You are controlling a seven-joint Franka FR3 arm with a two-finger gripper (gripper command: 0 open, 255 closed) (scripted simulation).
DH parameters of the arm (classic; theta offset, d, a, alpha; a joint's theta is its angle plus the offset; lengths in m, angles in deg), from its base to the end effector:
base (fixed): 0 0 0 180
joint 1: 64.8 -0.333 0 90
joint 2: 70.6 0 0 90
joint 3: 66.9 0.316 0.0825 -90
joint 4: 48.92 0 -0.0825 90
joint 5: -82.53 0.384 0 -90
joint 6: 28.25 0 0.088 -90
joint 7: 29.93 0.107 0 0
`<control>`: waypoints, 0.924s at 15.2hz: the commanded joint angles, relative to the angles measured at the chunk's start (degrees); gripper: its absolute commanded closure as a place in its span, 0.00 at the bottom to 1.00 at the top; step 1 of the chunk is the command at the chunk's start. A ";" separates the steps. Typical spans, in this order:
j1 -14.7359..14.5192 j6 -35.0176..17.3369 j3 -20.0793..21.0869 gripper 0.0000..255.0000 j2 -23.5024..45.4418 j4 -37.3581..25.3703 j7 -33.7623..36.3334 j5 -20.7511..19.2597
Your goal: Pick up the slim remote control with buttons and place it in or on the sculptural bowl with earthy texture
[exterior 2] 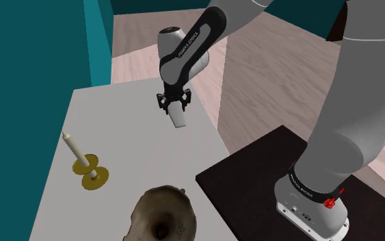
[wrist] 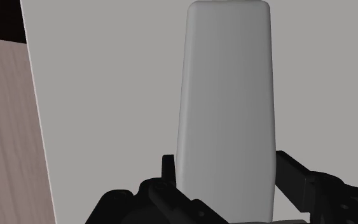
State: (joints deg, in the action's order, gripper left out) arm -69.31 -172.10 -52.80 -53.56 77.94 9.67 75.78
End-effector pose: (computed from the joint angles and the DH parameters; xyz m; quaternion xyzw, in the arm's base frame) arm 0.5237 0.1777 0.2471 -0.9900 0.1406 -0.0044 0.0033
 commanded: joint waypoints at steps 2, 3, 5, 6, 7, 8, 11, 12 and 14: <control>0.33 1.86 0.37 1.00 -1.82 -0.09 -0.64 0.83; 0.42 2.53 0.49 1.00 -2.42 -0.18 -0.83 1.10; 0.57 3.88 0.71 1.00 -3.61 -0.39 -1.20 1.64; 0.64 4.56 0.80 1.00 -4.19 -0.51 -1.37 1.90; 0.70 5.25 0.89 1.00 -4.76 -0.65 -1.55 2.16; 0.76 5.94 0.98 1.00 -5.33 -0.80 -1.72 2.41; 0.92 8.03 1.19 1.00 -6.96 -1.33 -2.21 3.12; 0.96 8.73 1.24 1.00 -7.48 -1.53 -2.36 3.34; 1.05 10.15 1.35 1.00 -8.50 -1.97 -2.66 3.77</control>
State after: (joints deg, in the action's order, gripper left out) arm -68.28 -162.58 -51.48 -61.81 76.34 7.11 79.43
